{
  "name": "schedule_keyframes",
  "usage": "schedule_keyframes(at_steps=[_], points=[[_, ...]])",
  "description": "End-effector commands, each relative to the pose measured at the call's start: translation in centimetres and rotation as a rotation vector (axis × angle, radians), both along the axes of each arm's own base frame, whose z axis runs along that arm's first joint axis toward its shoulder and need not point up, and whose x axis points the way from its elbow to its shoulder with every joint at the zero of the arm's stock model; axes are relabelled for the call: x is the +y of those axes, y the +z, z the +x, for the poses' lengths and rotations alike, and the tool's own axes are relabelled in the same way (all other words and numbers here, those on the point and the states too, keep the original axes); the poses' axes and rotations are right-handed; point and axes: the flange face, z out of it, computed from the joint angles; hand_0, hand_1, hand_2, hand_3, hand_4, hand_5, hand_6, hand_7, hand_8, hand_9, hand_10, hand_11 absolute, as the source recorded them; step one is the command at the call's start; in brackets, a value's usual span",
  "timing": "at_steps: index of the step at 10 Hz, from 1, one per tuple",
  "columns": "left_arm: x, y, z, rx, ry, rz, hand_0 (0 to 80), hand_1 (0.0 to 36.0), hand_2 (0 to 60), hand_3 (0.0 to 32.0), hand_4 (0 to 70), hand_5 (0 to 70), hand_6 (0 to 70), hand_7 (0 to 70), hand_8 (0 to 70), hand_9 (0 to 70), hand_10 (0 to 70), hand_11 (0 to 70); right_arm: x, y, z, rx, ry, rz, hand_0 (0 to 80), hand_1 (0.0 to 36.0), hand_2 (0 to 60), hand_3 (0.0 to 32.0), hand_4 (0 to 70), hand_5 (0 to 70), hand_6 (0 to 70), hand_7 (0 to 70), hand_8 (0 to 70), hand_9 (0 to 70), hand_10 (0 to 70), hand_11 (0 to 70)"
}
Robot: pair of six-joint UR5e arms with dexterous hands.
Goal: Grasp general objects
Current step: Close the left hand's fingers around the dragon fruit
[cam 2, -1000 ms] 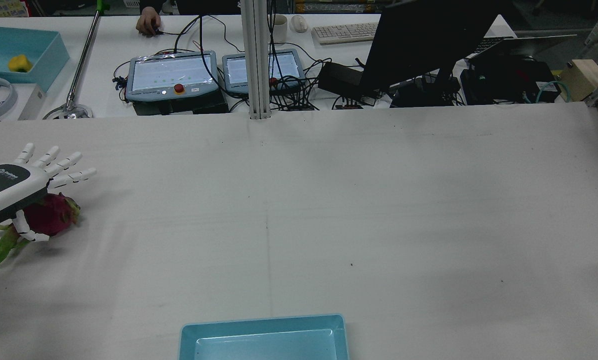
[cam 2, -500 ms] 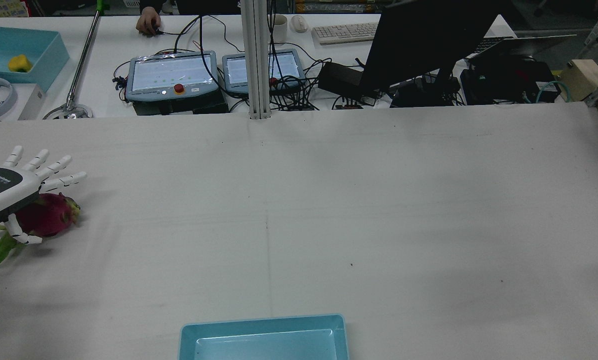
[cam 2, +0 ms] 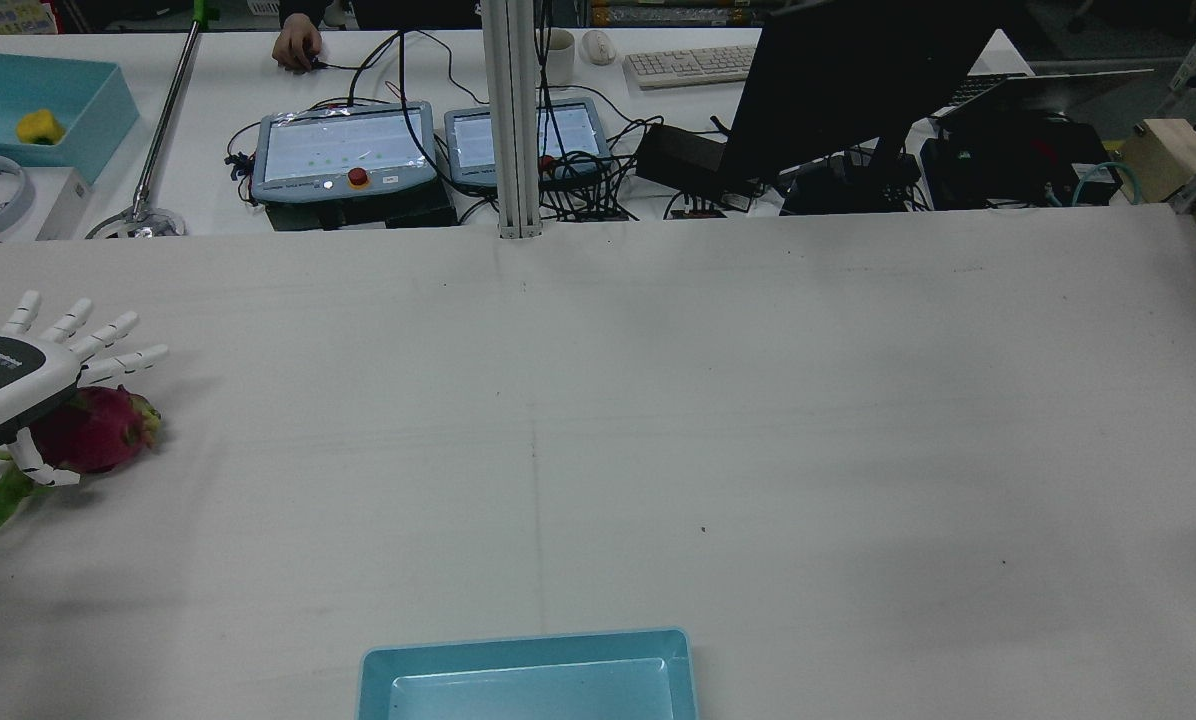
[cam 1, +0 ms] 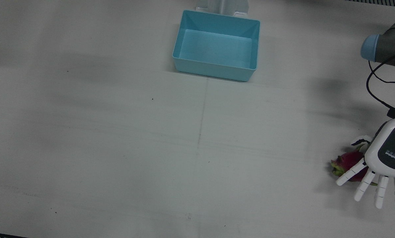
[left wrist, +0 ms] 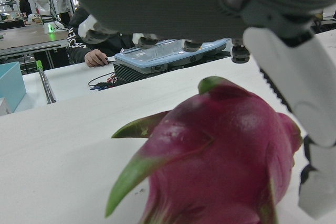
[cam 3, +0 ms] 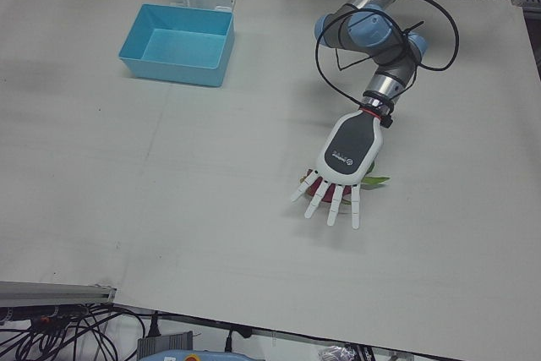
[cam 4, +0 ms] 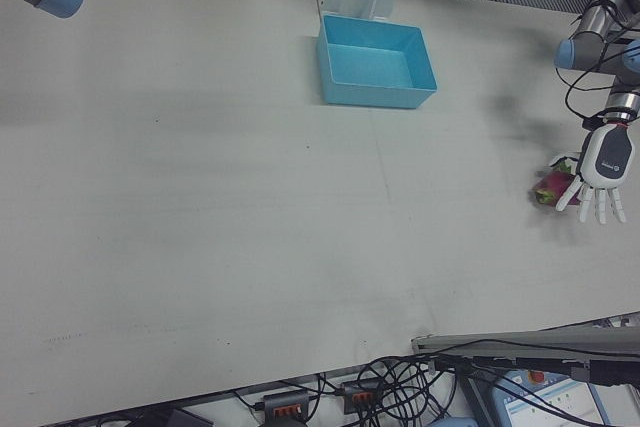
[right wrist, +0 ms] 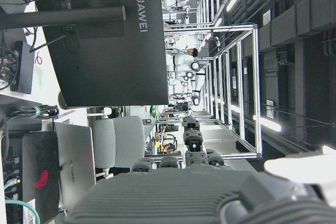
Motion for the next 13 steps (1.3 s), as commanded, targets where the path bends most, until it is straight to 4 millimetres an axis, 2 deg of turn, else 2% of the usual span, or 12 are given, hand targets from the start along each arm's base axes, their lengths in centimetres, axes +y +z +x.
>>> schedule_keyframes(at_steps=[1,4,6,7,9,10,11,13], points=[[-0.6,2.3,0.5,-0.006,-0.008,-0.009,62.4,36.0,29.8,32.0,0.0,0.0,0.0,0.0,0.0,0.0,0.0,0.0,0.0,0.0,0.0,0.000,0.000,0.000,0.0,0.0,0.0,0.0,0.0,0.0,0.0,0.0,0.0,0.0,0.0,0.0],[-0.7,2.3,0.5,-0.007,-0.008,-0.010,62.8,36.0,29.5,32.0,0.0,0.0,0.0,0.0,0.0,0.0,0.0,0.0,0.0,0.0,0.0,0.000,0.000,0.000,0.0,0.0,0.0,0.0,0.0,0.0,0.0,0.0,0.0,0.0,0.0,0.0],[-0.7,2.3,0.5,-0.008,-0.008,-0.008,60.4,35.9,26.6,31.0,0.0,0.0,0.0,1.3,0.0,0.0,0.0,0.0,0.0,0.0,0.0,0.000,0.000,0.000,0.0,0.0,0.0,0.0,0.0,0.0,0.0,0.0,0.0,0.0,0.0,0.0],[-0.7,2.4,0.5,-0.009,-0.010,-0.009,59.4,35.0,25.1,26.0,0.0,0.0,0.0,2.8,0.0,0.0,0.0,0.0,0.0,0.0,0.0,0.000,0.000,0.000,0.0,0.0,0.0,0.0,0.0,0.0,0.0,0.0,0.0,0.0,0.0,0.0],[-0.8,2.5,0.6,-0.009,-0.009,0.000,58.5,33.1,25.4,9.2,0.0,0.0,0.0,8.7,0.0,0.3,0.0,0.0,0.0,0.0,0.0,0.000,0.000,0.000,0.0,0.0,0.0,0.0,0.0,0.0,0.0,0.0,0.0,0.0,0.0,0.0],[-0.8,2.9,0.6,-0.025,-0.009,0.005,58.2,32.2,26.2,2.8,0.0,0.4,0.0,12.3,0.0,1.0,0.0,0.0,0.0,0.0,0.0,0.000,0.000,0.000,0.0,0.0,0.0,0.0,0.0,0.0,0.0,0.0,0.0,0.0,0.0,0.0],[-0.9,3.3,0.6,-0.025,-0.010,0.005,57.5,30.7,25.6,0.0,1.0,2.2,1.0,14.9,0.0,1.5,0.0,0.0,0.0,0.0,0.0,0.000,0.000,0.000,0.0,0.0,0.0,0.0,0.0,0.0,0.0,0.0,0.0,0.0,0.0,0.0],[-0.9,3.4,0.6,-0.025,-0.010,0.005,57.7,29.9,24.7,0.0,5.8,4.7,6.1,19.8,0.2,2.5,0.0,0.0,0.0,0.0,0.0,0.000,0.000,0.000,0.0,0.0,0.0,0.0,0.0,0.0,0.0,0.0,0.0,0.0,0.0,0.0]])
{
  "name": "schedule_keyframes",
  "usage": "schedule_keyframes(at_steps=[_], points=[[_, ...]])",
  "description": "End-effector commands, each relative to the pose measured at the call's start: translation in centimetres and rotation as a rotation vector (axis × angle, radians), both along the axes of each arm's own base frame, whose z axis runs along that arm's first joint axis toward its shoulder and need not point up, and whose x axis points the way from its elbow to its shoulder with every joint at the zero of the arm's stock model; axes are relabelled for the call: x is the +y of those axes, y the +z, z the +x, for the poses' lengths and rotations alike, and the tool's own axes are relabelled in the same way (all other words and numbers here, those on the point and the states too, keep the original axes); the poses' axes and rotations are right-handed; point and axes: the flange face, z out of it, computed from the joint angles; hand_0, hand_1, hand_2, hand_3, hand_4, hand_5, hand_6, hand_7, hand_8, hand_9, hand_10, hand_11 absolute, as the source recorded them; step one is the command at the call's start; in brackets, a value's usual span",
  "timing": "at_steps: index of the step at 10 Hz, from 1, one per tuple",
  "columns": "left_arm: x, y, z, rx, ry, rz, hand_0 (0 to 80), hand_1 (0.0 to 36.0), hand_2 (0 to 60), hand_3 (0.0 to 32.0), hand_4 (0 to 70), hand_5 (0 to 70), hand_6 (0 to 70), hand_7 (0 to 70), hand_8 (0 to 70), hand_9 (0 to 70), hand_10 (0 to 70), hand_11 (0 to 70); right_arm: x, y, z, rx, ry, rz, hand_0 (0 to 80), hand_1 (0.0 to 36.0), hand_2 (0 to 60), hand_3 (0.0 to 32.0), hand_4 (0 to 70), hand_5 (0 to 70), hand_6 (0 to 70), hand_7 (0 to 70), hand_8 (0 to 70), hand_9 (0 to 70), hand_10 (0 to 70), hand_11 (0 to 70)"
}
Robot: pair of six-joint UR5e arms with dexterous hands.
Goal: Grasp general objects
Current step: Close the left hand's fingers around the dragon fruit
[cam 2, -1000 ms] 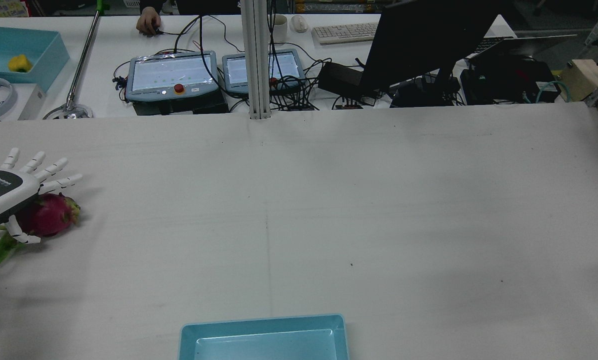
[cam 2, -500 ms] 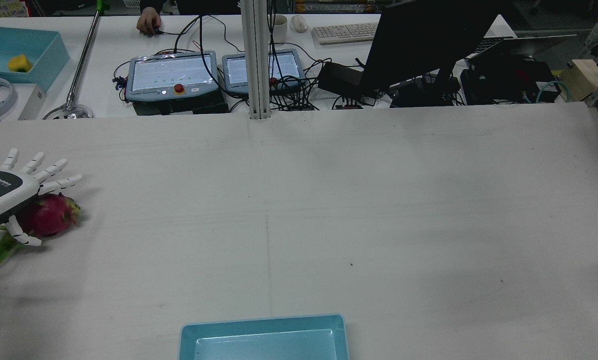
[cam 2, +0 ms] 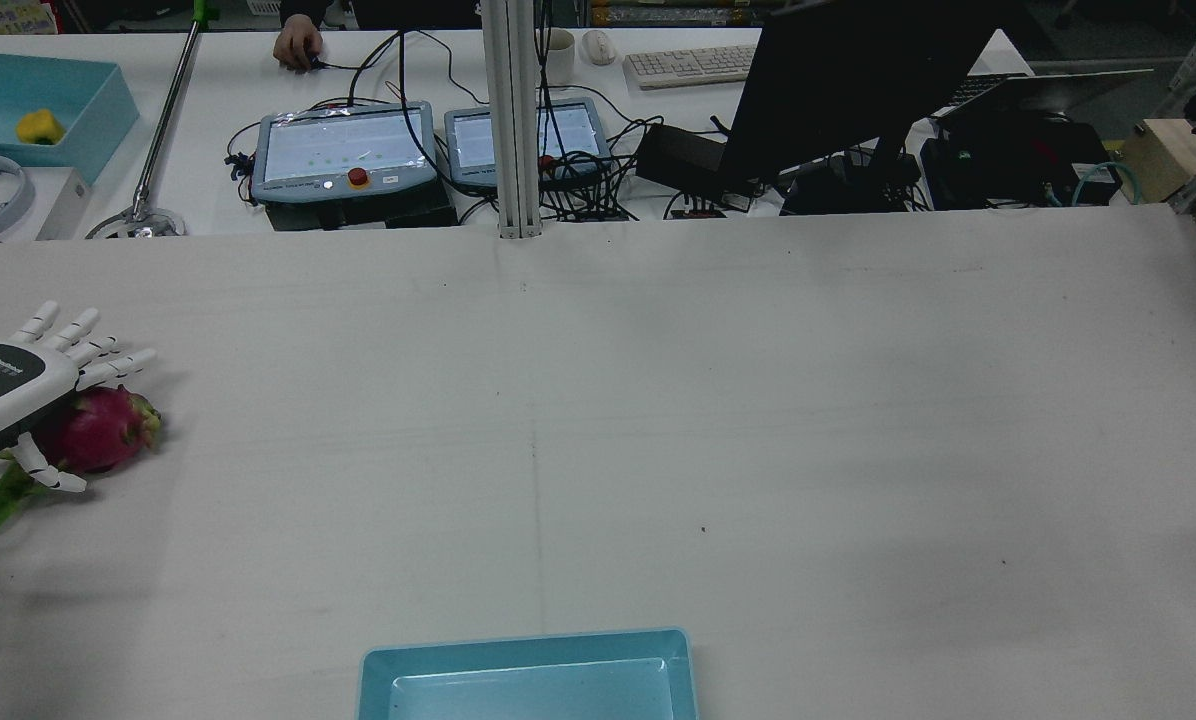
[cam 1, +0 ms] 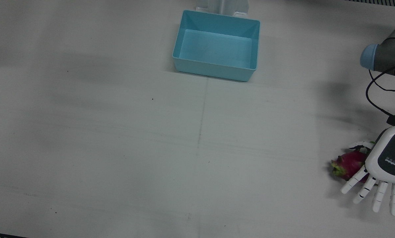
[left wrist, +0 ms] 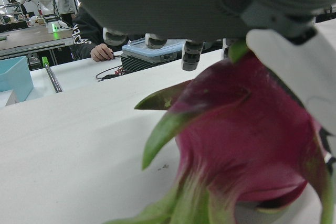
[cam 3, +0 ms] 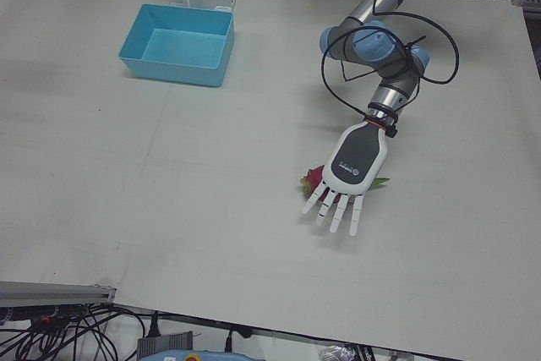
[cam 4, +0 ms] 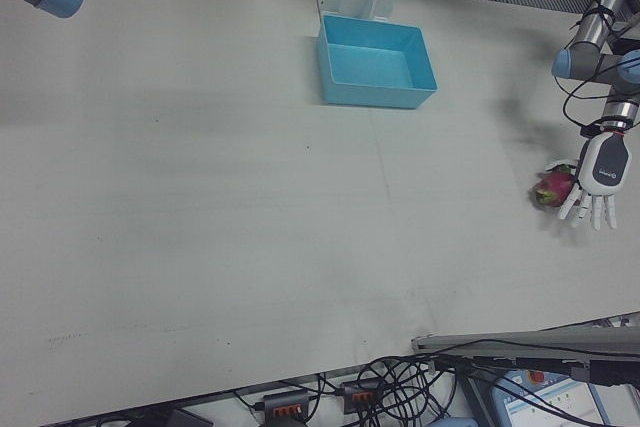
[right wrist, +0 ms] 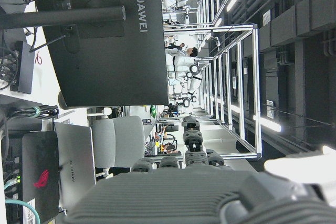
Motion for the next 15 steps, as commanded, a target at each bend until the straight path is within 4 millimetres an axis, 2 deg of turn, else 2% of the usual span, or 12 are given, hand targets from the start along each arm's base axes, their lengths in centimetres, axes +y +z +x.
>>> schedule_keyframes(at_steps=[1,3,4,6,7,9,10,11,12,13,14,15], points=[[-0.06,0.29,0.03,-0.003,-0.001,0.002,57.0,28.6,22.1,0.0,4.9,6.7,7.0,21.9,0.4,2.9,0.0,0.0,0.00,0.00,0.00,-0.001,0.000,0.000,0.0,0.0,0.0,0.0,0.0,0.0,0.0,0.0,0.0,0.0,0.0,0.0],[-0.08,0.26,0.05,-0.001,-0.001,0.004,55.8,25.4,16.3,0.0,1.2,12.5,9.0,26.6,0.8,3.9,0.0,0.0,0.00,0.00,0.00,-0.001,0.000,0.000,0.0,0.0,0.0,0.0,0.0,0.0,0.0,0.0,0.0,0.0,0.0,0.0],[-0.11,0.24,0.07,0.001,-0.001,0.007,55.0,23.2,13.2,0.0,1.7,16.6,12.5,30.7,4.3,4.7,2.0,5.2,0.00,0.00,0.00,-0.001,0.000,0.000,0.0,0.0,0.0,0.0,0.0,0.0,0.0,0.0,0.0,0.0,0.0,0.0],[-0.17,0.21,0.02,0.005,-0.002,0.015,57.0,24.6,17.0,0.0,5.3,24.8,21.7,41.8,9.2,7.7,16.4,26.2,0.00,0.00,0.00,-0.001,0.000,0.000,0.0,0.0,0.0,0.0,0.0,0.0,0.0,0.0,0.0,0.0,0.0,0.0],[-0.18,0.33,-0.14,0.005,-0.022,0.017,58.6,24.8,17.2,0.0,7.7,28.9,27.4,48.5,14.2,14.8,25.8,39.8,0.00,0.00,0.00,-0.001,0.000,0.000,0.0,0.0,0.0,0.0,0.0,0.0,0.0,0.0,0.0,0.0,0.0,0.0],[-0.27,0.60,-0.43,0.001,-0.057,0.025,57.6,22.0,15.7,0.0,10.5,33.4,35.8,58.8,25.3,27.9,46.6,67.5,0.00,0.00,0.00,-0.001,0.000,0.000,0.0,0.0,0.0,0.0,0.0,0.0,0.0,0.0,0.0,0.0,0.0,0.0],[-0.31,0.54,-0.40,0.002,-0.057,0.024,56.0,20.0,17.2,0.0,11.8,35.9,39.8,64.3,31.9,35.8,58.0,70.0,0.00,0.00,0.00,-0.001,0.000,0.000,0.0,0.0,0.0,0.0,0.0,0.0,0.0,0.0,0.0,0.0,0.0,0.0],[-0.31,0.61,-0.40,0.001,-0.057,0.023,55.1,19.6,23.2,0.0,16.6,40.3,46.3,70.0,38.9,44.8,66.9,70.0,0.00,0.00,0.00,-0.001,0.000,0.000,0.0,0.0,0.0,0.0,0.0,0.0,0.0,0.0,0.0,0.0,0.0,0.0],[-0.32,0.59,-0.39,0.002,-0.057,0.024,54.7,19.6,27.8,0.0,19.8,42.4,50.3,70.0,42.1,49.7,70.0,70.0,0.00,0.00,0.00,0.001,0.000,0.000,0.0,0.0,0.0,0.0,0.0,0.0,0.0,0.0,0.0,0.0,0.0,0.0],[-0.40,0.51,-0.43,0.003,-0.059,0.025,53.6,18.7,31.7,0.0,22.8,44.9,54.4,70.0,45.6,54.2,70.0,70.0,0.00,0.00,0.00,-0.001,0.000,0.000,0.0,0.0,0.0,0.0,0.0,0.0,0.0,0.0,0.0,0.0,0.0,0.0],[-0.41,0.51,-0.44,0.003,-0.061,0.025,52.0,16.3,33.2,0.0,26.8,47.9,59.5,70.0,51.1,59.6,70.0,70.0,0.00,0.00,0.00,-0.001,0.000,0.000,0.0,0.0,0.0,0.0,0.0,0.0,0.0,0.0,0.0,0.0,0.0,0.0],[-0.39,0.44,-0.38,0.004,-0.061,0.026,50.4,12.4,31.0,0.0,31.8,52.5,66.7,70.0,59.5,67.4,70.0,70.0,0.00,0.00,0.00,-0.001,0.000,0.000,0.0,0.0,0.0,0.0,0.0,0.0,0.0,0.0,0.0,0.0,0.0,0.0]])
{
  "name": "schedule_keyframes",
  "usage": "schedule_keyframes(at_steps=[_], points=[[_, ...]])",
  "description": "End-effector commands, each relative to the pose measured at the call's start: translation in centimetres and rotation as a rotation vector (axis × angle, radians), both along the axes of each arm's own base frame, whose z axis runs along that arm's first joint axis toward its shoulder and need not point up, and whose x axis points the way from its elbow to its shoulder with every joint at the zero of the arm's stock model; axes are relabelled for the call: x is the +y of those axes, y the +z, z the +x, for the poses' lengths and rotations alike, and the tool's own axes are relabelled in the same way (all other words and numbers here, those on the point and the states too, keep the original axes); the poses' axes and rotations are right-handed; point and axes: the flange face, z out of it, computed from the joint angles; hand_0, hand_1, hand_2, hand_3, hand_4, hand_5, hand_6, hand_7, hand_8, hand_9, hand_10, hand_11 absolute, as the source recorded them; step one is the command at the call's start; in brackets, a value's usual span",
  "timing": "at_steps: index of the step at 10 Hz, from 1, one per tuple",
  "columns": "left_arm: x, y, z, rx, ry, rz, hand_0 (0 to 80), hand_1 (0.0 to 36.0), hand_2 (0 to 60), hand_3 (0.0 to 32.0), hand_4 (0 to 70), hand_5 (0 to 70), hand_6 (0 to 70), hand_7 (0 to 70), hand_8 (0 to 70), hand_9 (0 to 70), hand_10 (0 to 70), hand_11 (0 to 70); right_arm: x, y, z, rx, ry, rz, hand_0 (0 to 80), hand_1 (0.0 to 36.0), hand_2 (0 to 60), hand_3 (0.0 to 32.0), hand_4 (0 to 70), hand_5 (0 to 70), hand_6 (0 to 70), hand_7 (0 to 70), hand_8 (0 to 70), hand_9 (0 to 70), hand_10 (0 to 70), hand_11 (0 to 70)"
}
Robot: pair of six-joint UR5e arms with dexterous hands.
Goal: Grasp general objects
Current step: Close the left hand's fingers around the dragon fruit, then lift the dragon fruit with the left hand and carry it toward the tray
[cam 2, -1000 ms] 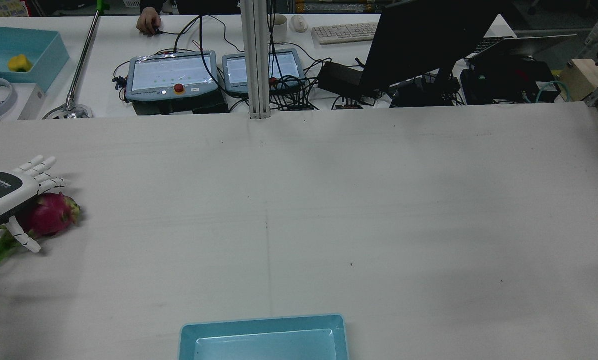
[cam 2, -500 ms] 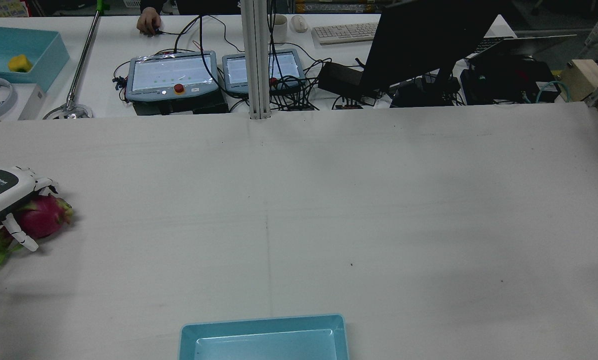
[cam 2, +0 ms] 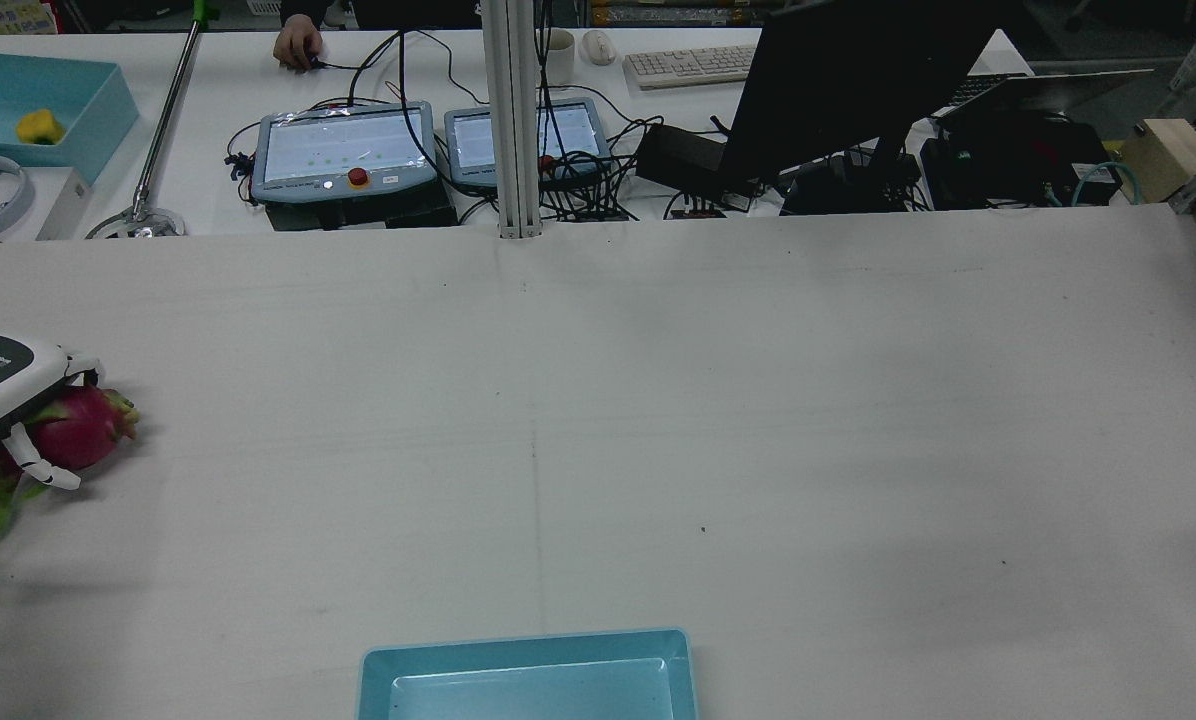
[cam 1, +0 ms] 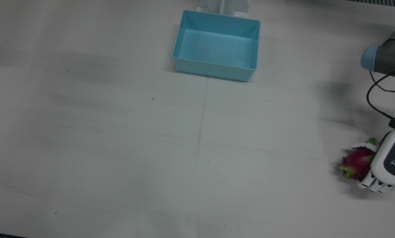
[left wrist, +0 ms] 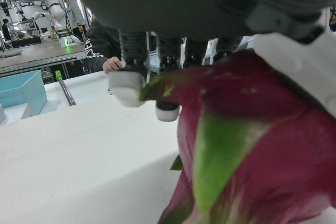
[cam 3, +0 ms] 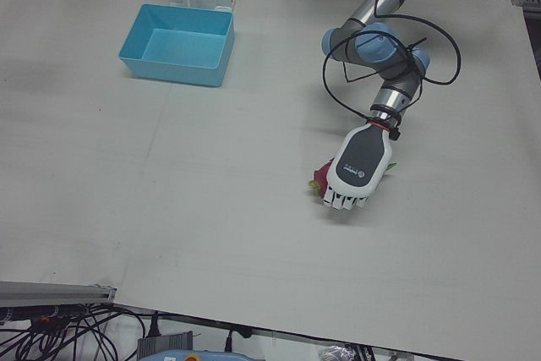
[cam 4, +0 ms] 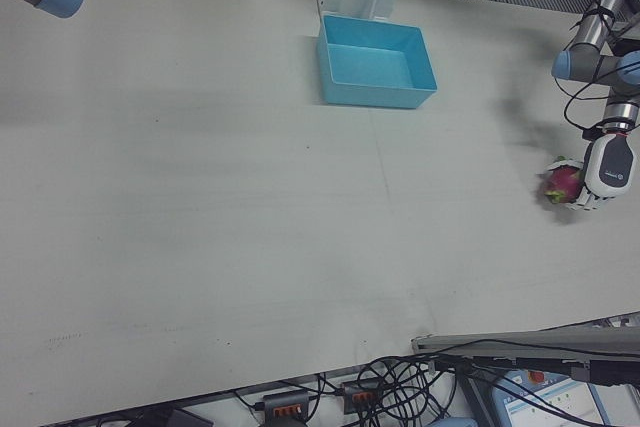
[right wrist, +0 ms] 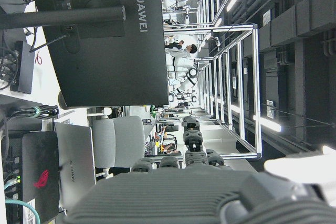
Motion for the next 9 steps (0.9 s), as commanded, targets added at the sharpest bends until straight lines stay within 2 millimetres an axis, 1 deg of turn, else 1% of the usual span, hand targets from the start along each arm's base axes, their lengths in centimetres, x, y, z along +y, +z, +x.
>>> schedule_keyframes(at_steps=[1,2,3,5,6,7,8,9], points=[[-0.1,-0.2,0.0,0.012,-0.004,-0.002,49.8,10.7,30.5,0.0,34.7,54.9,70.0,70.0,63.2,70.0,70.0,70.0,0.0,0.0,0.0,0.001,0.000,0.000,0.0,0.0,0.0,0.0,0.0,0.0,0.0,0.0,0.0,0.0,0.0,0.0],[-0.2,-1.1,0.0,0.029,-0.002,0.004,48.7,7.4,28.4,0.0,38.9,57.8,70.0,70.0,69.2,70.0,70.0,70.0,0.0,0.0,0.0,0.000,0.000,0.000,0.0,0.0,0.0,0.0,0.0,0.0,0.0,0.0,0.0,0.0,0.0,0.0],[-0.1,-2.6,0.0,0.063,0.002,0.007,47.7,5.1,31.1,0.0,44.8,60.9,70.0,70.0,70.0,70.0,70.0,70.0,0.0,0.0,0.0,0.000,0.000,0.000,0.0,0.0,0.0,0.0,0.0,0.0,0.0,0.0,0.0,0.0,0.0,0.0],[0.2,-5.7,-0.2,0.158,0.007,0.010,45.9,3.2,43.7,0.0,52.4,64.3,70.0,70.0,70.0,70.0,70.0,70.0,0.0,0.0,0.0,0.000,0.000,0.000,0.0,0.0,0.0,0.0,0.0,0.0,0.0,0.0,0.0,0.0,0.0,0.0],[0.2,-7.7,0.0,0.214,0.021,0.006,45.2,3.1,48.7,0.0,55.1,65.4,70.0,70.0,70.0,70.0,70.0,70.0,0.0,0.0,0.0,0.000,0.000,0.000,0.0,0.0,0.0,0.0,0.0,0.0,0.0,0.0,0.0,0.0,0.0,0.0],[-0.3,-9.4,0.9,0.295,0.076,-0.019,44.2,3.7,55.7,0.0,55.5,66.2,70.0,70.0,70.0,70.0,70.0,70.0,0.0,0.0,0.0,0.000,0.000,0.000,0.0,0.0,0.0,0.0,0.0,0.0,0.0,0.0,0.0,0.0,0.0,0.0],[-0.8,-10.3,1.8,0.388,0.138,-0.060,42.9,3.7,60.0,0.0,56.6,66.5,70.0,70.0,70.0,70.0,70.0,70.0,0.0,0.0,0.0,0.000,0.000,0.000,0.0,0.0,0.0,0.0,0.0,0.0,0.0,0.0,0.0,0.0,0.0,0.0],[-1.0,-10.9,2.4,0.515,0.194,-0.089,42.3,3.8,60.0,0.0,58.9,67.2,70.0,70.0,70.0,70.0,70.0,70.0,0.0,0.0,0.0,0.001,0.000,0.000,0.0,0.0,0.0,0.0,0.0,0.0,0.0,0.0,0.0,0.0,0.0,0.0]])
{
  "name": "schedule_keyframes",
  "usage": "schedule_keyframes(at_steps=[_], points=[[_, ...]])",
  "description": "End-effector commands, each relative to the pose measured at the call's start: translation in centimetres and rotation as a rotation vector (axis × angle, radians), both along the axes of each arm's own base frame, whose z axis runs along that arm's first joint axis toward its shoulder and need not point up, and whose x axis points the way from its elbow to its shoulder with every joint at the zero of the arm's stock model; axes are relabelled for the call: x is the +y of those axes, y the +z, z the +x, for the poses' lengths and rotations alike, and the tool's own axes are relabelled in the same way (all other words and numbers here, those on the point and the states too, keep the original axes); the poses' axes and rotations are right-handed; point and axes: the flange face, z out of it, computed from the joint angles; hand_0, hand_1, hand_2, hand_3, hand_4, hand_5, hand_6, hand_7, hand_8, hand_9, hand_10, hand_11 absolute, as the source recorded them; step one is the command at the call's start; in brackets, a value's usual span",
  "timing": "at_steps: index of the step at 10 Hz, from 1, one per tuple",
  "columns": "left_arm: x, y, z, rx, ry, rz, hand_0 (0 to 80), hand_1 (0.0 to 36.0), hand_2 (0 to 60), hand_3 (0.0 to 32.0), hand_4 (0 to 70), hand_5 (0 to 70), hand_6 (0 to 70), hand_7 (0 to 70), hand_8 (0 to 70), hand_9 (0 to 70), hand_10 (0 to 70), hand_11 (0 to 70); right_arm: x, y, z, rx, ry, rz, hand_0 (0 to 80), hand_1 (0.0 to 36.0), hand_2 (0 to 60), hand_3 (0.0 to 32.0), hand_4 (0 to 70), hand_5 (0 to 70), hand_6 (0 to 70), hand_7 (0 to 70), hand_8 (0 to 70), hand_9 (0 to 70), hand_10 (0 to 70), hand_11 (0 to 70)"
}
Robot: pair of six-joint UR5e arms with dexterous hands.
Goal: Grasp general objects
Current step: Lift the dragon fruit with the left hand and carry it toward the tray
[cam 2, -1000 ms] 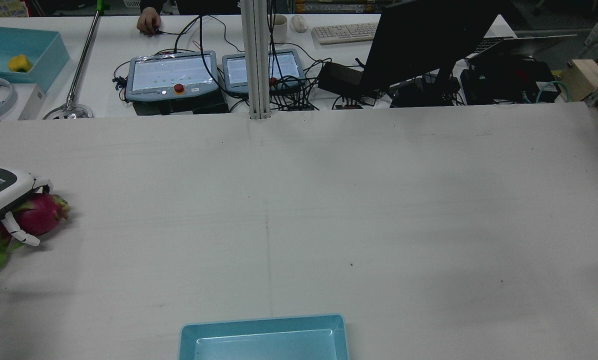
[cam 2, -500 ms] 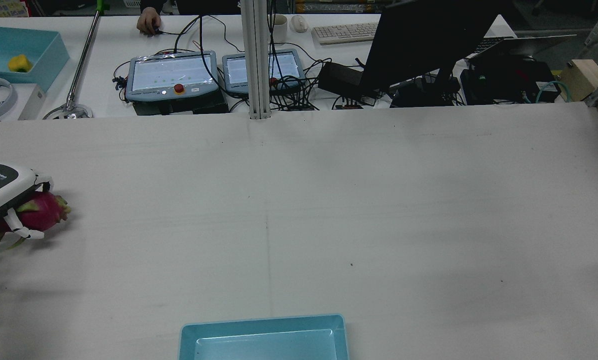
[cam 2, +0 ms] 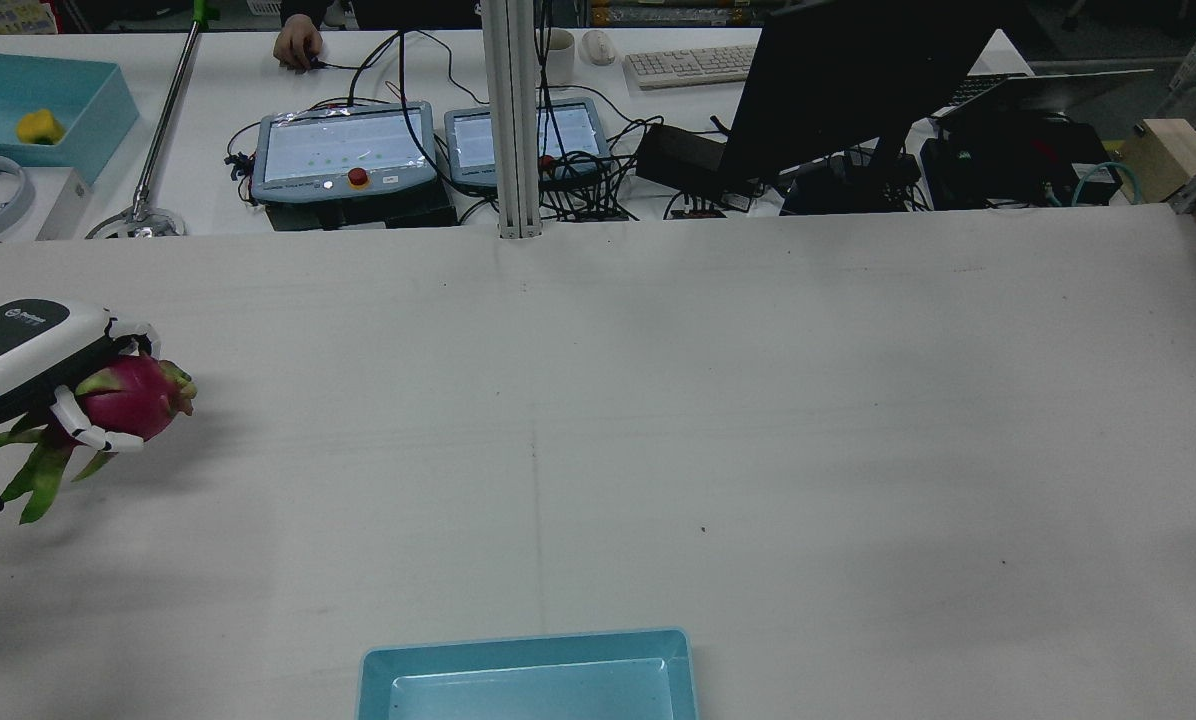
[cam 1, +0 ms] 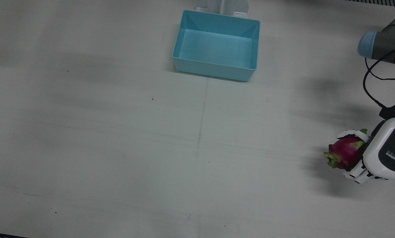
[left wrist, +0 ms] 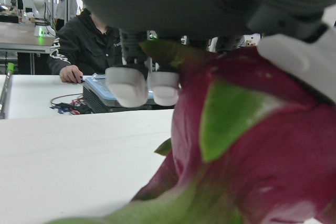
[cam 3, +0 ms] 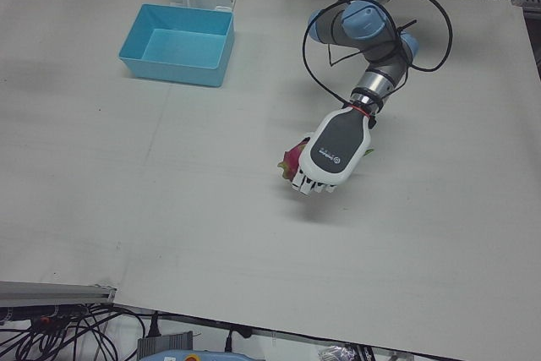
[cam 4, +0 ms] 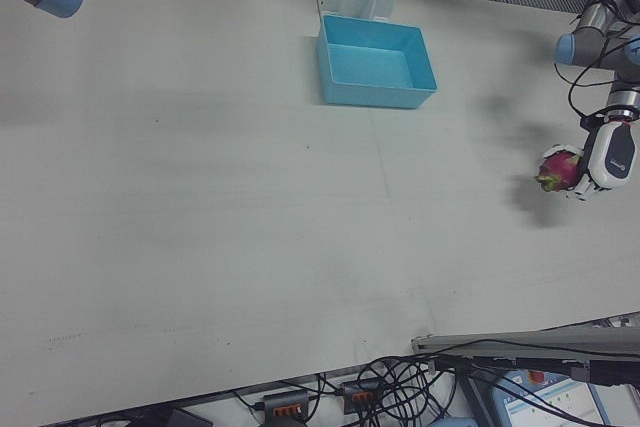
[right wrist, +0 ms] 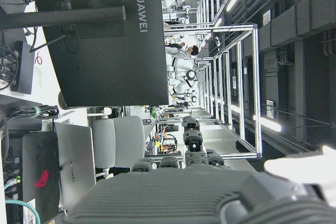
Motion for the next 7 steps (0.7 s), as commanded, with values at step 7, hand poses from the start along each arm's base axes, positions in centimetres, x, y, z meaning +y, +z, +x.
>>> schedule_keyframes(at_steps=[7], points=[[-1.4,-17.1,5.4,0.710,0.540,-0.110,45.6,4.9,60.0,0.0,70.0,70.0,70.0,70.0,70.0,70.0,70.0,70.0,-0.1,-0.1,0.0,0.000,0.000,0.003,0.0,0.0,0.0,0.0,0.0,0.0,0.0,0.0,0.0,0.0,0.0,0.0]])
